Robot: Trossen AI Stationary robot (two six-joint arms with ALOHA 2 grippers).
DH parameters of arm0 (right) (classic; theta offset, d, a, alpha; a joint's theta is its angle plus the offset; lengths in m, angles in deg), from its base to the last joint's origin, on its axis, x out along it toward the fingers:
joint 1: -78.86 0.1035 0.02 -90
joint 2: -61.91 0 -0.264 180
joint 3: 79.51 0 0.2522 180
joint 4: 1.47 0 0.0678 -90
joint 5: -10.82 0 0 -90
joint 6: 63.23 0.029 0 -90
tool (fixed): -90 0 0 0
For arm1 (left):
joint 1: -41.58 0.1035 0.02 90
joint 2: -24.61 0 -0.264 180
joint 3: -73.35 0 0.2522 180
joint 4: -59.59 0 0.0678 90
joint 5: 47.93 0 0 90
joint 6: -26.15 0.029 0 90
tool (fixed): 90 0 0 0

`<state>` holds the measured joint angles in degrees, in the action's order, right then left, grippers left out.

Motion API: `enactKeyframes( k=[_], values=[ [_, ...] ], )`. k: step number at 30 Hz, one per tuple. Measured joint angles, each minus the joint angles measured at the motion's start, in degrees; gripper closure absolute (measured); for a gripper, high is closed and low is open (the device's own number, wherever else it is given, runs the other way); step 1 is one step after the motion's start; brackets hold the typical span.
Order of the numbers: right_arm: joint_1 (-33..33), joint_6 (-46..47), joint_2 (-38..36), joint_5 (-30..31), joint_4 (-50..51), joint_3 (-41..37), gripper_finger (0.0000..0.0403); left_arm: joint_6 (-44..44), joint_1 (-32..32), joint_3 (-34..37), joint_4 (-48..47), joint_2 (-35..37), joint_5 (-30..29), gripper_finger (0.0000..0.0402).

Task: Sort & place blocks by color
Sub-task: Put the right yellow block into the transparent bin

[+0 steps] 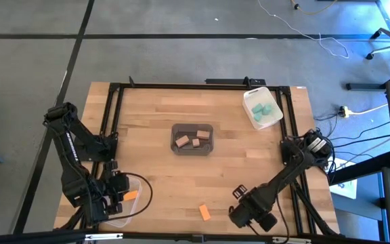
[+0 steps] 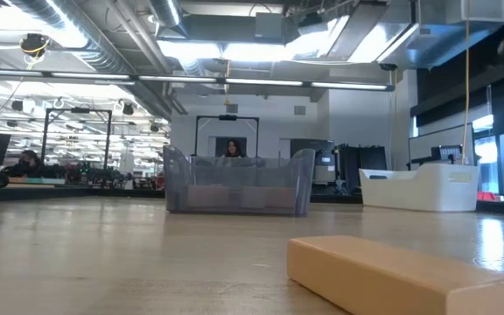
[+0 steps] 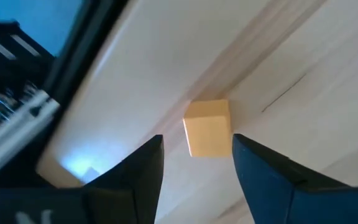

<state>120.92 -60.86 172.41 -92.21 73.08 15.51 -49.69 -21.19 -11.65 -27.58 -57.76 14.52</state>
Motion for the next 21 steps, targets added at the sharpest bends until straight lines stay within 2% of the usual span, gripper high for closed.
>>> enactKeyframes(
  k=[6, 15, 21],
  values=[
    [0.15, 0.01, 0.04, 0.99, -3.21, -3.19, 0.0214, 0.00, 0.01, 0.00, 0.14, 0.00, -0.03, 0.0218],
    [0.13, -1.45, 0.04, 3.38, -4.84, -3.72, 0.0214, -0.02, 0.48, 0.00, 0.94, 0.00, -0.04, 0.0218],
    [0.12, -1.42, 0.04, -0.95, -4.84, -3.71, 0.0214, 0.00, 0.67, 0.00, 1.03, 0.00, -0.16, 0.0218]
  ],
)
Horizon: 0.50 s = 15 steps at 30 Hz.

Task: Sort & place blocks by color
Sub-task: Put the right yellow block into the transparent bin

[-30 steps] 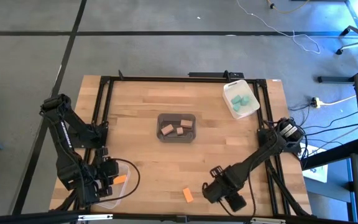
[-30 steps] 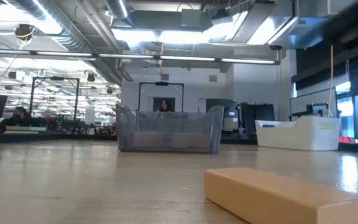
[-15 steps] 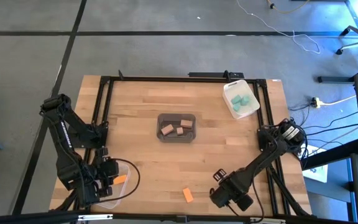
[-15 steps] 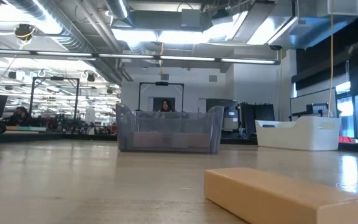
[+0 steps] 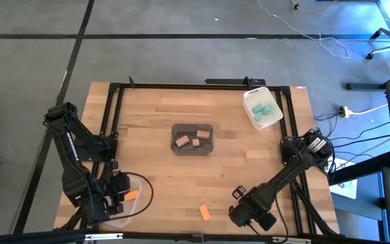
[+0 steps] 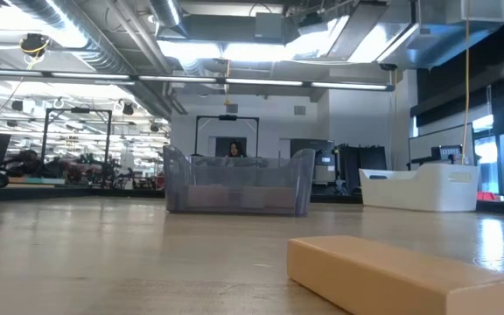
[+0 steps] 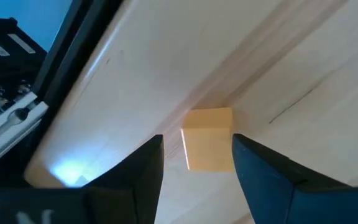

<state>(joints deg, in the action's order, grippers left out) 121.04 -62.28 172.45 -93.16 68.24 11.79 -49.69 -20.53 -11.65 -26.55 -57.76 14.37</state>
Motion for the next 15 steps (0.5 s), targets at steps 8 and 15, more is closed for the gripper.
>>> enactKeyframes(
  k=[8, 15],
  values=[
    [-0.01, -1.19, 0.00, 3.33, -0.02, 0.00, 0.0214, -0.02, 0.00, 0.00, 0.04, 0.00, -0.30, 0.0218],
    [0.14, -1.02, 0.00, 1.70, -0.02, 0.00, 0.0214, -0.02, 0.00, 0.00, 0.20, 0.00, -0.30, 0.0218]
  ],
)
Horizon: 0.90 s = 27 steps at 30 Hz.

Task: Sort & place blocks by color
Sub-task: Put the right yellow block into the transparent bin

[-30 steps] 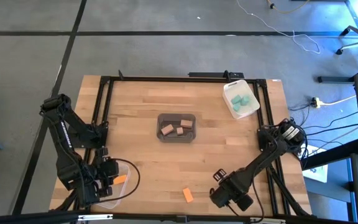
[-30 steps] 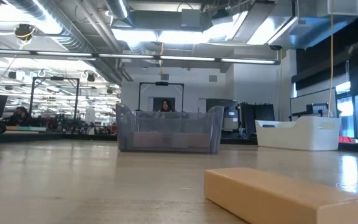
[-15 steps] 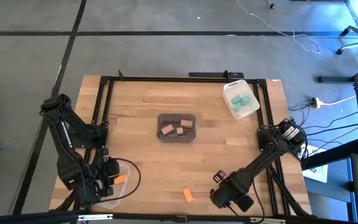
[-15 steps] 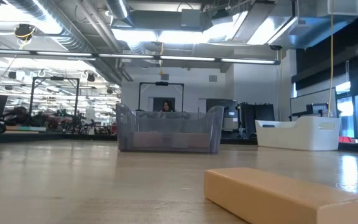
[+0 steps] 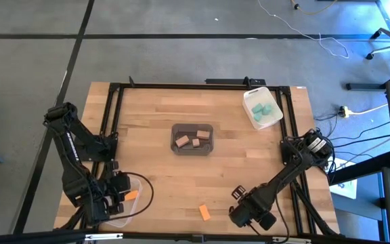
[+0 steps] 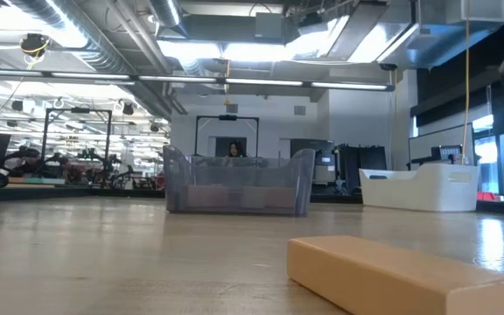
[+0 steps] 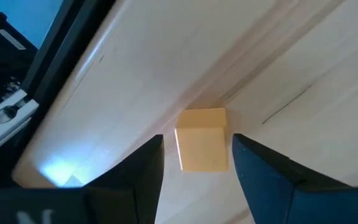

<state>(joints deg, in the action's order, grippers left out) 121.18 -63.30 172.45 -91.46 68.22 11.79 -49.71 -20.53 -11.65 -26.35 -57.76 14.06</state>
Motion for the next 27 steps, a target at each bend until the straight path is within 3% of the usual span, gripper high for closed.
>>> enactKeyframes(
  k=[21, 27],
  values=[
    [-0.02, 2.82, 0.00, -0.69, -9.07, -7.49, 0.0214, 0.01, 0.00, 0.00, 2.41, 0.00, -0.03, 0.0218],
    [0.04, 2.94, -0.31, 2.36, -11.45, -9.23, 0.0217, 0.00, 0.00, 0.00, 2.42, 0.00, -0.02, 0.0218]
  ],
)
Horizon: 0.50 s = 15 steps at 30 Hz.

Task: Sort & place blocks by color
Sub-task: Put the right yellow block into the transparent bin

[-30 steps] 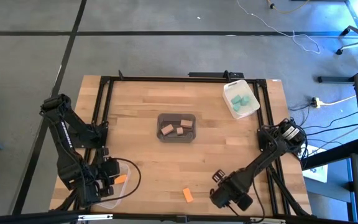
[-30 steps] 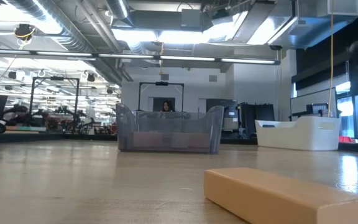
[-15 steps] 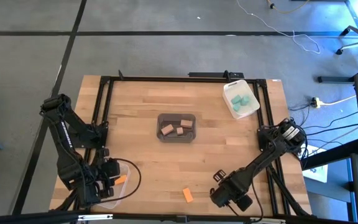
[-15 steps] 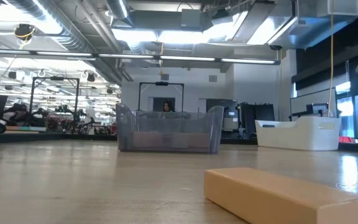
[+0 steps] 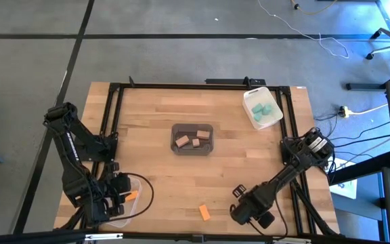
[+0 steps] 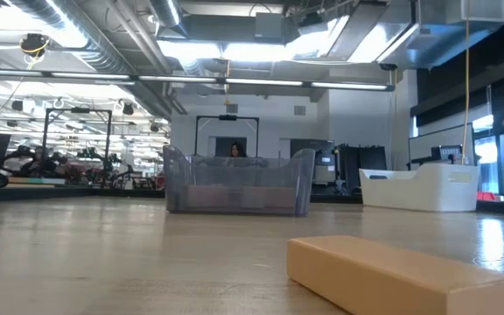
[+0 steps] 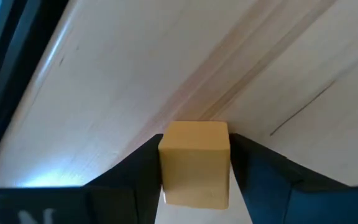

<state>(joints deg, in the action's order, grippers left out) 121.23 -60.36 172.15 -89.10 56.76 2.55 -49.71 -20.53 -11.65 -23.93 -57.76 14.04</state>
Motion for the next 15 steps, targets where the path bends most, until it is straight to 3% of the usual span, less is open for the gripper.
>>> enactKeyframes(
  k=[6, 15],
  values=[
    [-0.34, 2.42, 0.07, 1.15, 0.05, 0.51, 0.0268, -0.01, 0.00, 0.00, 0.02, 0.00, 0.00, 0.0218],
    [-2.86, 11.96, 0.43, 3.85, -0.42, 2.08, 0.0271, -0.19, 0.00, 0.00, 0.02, 0.00, 0.02, 0.0218]
  ],
)
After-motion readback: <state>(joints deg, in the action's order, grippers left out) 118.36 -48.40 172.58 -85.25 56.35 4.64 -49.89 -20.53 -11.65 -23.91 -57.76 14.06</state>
